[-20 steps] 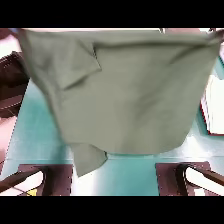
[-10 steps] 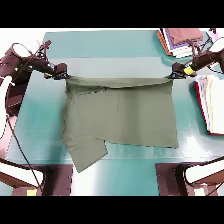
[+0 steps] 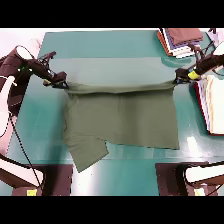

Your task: Fold the shirts.

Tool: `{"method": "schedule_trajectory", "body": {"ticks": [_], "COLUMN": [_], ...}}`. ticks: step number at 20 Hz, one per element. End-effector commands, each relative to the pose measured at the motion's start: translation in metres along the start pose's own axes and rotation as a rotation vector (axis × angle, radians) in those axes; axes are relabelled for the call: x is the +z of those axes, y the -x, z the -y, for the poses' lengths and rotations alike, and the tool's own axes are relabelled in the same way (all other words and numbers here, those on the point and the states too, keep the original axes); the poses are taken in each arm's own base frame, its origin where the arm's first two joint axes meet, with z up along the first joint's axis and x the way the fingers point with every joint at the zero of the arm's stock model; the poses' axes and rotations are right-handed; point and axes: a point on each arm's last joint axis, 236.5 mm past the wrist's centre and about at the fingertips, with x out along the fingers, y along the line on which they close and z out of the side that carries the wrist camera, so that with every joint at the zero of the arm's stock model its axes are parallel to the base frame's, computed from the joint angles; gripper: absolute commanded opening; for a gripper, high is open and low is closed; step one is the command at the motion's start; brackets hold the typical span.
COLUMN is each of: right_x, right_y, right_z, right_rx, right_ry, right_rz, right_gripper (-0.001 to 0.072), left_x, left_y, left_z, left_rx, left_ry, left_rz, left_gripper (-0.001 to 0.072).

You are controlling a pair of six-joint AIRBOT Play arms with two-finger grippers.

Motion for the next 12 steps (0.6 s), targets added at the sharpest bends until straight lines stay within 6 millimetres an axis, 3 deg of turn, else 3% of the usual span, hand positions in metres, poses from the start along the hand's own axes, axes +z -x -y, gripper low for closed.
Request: {"method": "schedule_trajectory", "body": {"ticks": [1, 2, 3, 4, 8, 10, 12], "right_x": [-0.035, -0.039, -0.038, -0.034, -0.021, -0.037, -0.056], "right_y": [-0.024, -0.030, -0.032, -0.031, 0.005, 0.021, 0.028], "right_z": [0.008, 0.009, 0.011, 0.012, -0.004, -0.015, -0.022], "right_rx": [-0.024, -0.025, -0.029, -0.032, 0.044, 0.058, 0.057], "right_ry": [-0.017, -0.027, -0.037, -0.056, -0.091, -0.063, -0.054], "right_rz": [-0.049, -0.050, -0.035, -0.014, 0.063, 0.071, 0.083], "right_gripper": [0.0018, 0.0047, 0.0264, 0.0412, 0.0410, 0.0410, 0.0409], "left_x": [-0.031, -0.036, -0.037, -0.037, -0.041, -0.071, -0.117], "left_y": [-0.028, -0.033, -0.034, -0.031, 0.012, 0.029, 0.028], "left_z": [-0.001, -0.002, -0.005, -0.005, -0.008, -0.018, -0.024], "left_rx": [0.015, 0.025, 0.040, 0.045, 0.138, 0.210, 0.235], "left_ry": [0.009, 0.010, 0.008, 0.025, -0.016, -0.013, 0.013], "left_rz": [-0.105, -0.120, -0.125, -0.118, -0.037, -0.026, -0.046], "left_gripper": [0.0023, 0.0030, 0.0304, 0.0466, 0.0466, 0.0466, 0.0466]}}
